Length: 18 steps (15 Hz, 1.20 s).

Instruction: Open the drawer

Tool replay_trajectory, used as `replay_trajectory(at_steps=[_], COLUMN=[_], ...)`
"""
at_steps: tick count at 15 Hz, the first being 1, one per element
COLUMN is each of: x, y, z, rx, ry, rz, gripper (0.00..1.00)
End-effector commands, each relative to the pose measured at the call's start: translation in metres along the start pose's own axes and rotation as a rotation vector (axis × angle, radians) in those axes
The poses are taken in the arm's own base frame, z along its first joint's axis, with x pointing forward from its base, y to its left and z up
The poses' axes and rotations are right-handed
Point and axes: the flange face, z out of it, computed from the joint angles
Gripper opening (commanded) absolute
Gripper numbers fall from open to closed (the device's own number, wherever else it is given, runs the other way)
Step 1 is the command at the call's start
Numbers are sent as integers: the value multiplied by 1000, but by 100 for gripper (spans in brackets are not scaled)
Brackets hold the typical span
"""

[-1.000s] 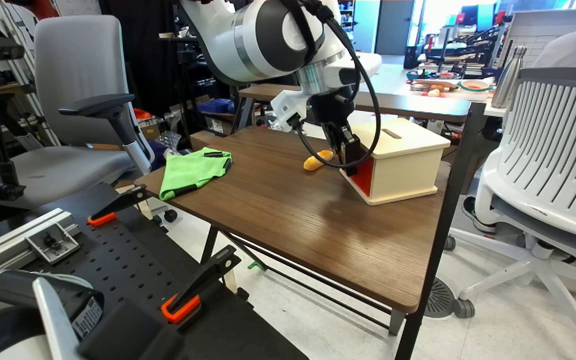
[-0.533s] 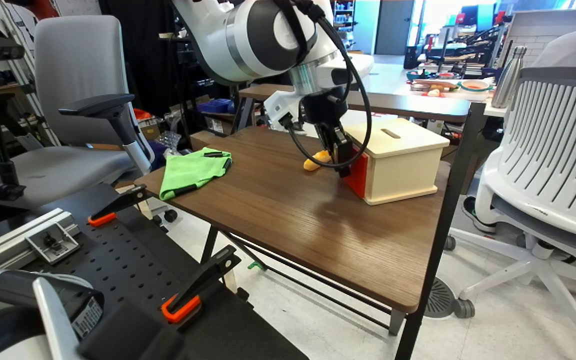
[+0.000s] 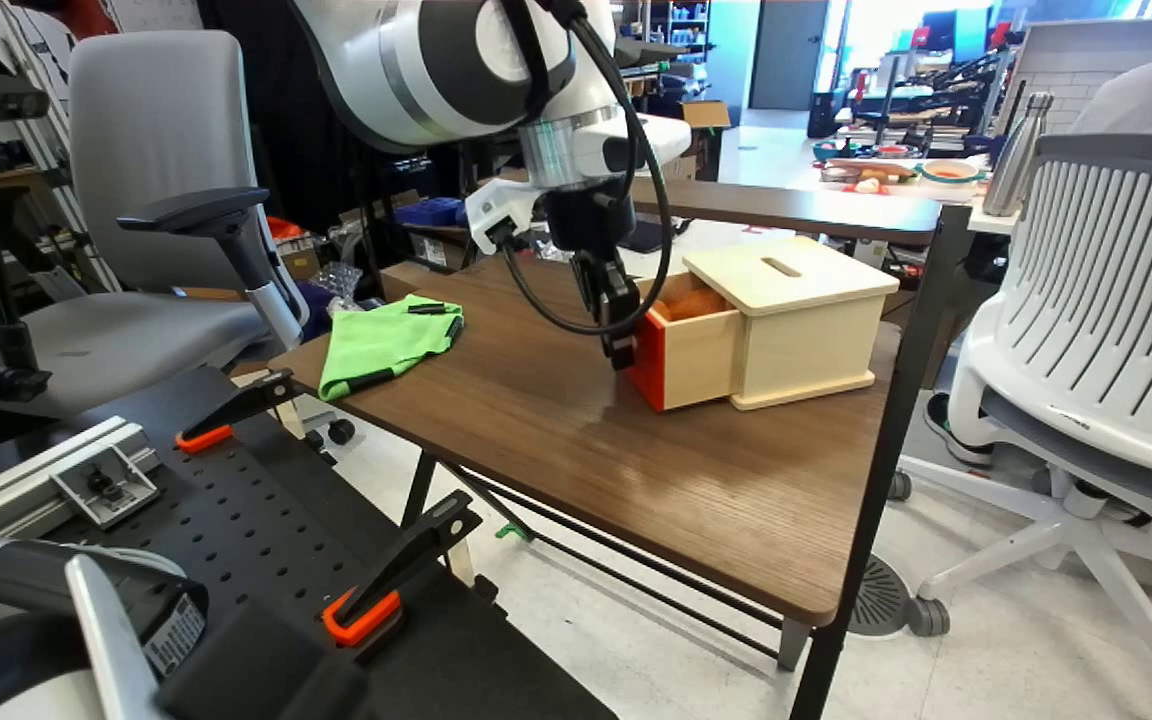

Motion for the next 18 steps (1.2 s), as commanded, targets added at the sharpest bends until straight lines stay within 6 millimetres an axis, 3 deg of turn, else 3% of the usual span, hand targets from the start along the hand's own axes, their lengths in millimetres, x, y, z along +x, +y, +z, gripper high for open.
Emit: replay_trajectory(at_steps=[1, 8, 11, 15, 16, 18], x=[-19, -18, -23, -40, -26, -31], y=[7, 19, 26, 36, 24, 30], z=[-15, -24, -45, -105, -72, -97], rx=[-1, -13, -28, -47, -40, -44], ry=[-65, -128, -197, -191, -191, -182], rz=[-38, -26, -50, -177, -116, -147], gripper=[54, 100, 100, 100, 100, 100])
